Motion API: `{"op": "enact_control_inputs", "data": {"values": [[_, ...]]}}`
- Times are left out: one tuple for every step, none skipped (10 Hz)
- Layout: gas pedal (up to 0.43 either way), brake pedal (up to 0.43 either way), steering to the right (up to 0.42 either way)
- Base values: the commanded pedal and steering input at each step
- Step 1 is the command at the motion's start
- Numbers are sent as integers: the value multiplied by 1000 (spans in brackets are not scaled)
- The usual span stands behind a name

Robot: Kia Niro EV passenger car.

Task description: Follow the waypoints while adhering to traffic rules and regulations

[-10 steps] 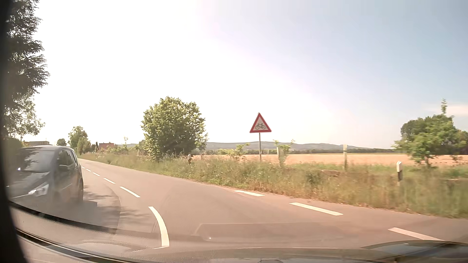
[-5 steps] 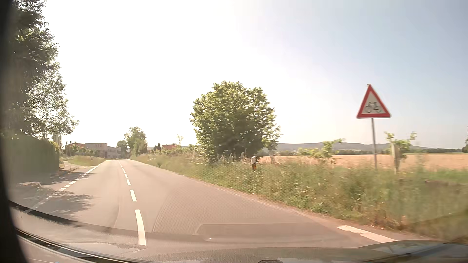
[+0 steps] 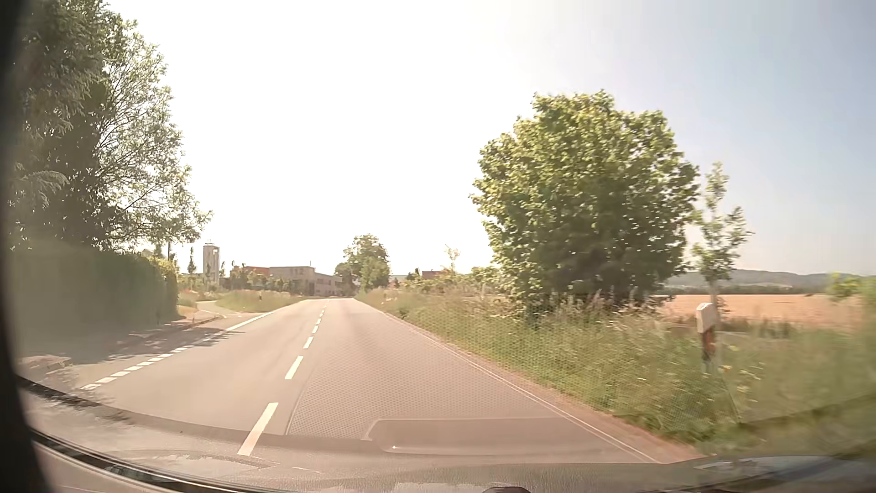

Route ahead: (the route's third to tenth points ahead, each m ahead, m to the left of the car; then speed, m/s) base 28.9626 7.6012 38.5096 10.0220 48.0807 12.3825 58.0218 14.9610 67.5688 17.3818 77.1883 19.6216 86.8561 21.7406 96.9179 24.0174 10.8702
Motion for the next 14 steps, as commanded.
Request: {"op": "enact_control_inputs", "data": {"values": [[319, 0, -155], [319, 0, -135], [319, 0, -119], [319, 0, -98], [319, 0, -81], [319, 0, -61], [319, 0, -42], [319, 0, -26], [319, 0, -15], [319, 0, -9], [319, 0, -9], [319, 0, -9], [319, 0, -9], [319, 0, -8]]}}
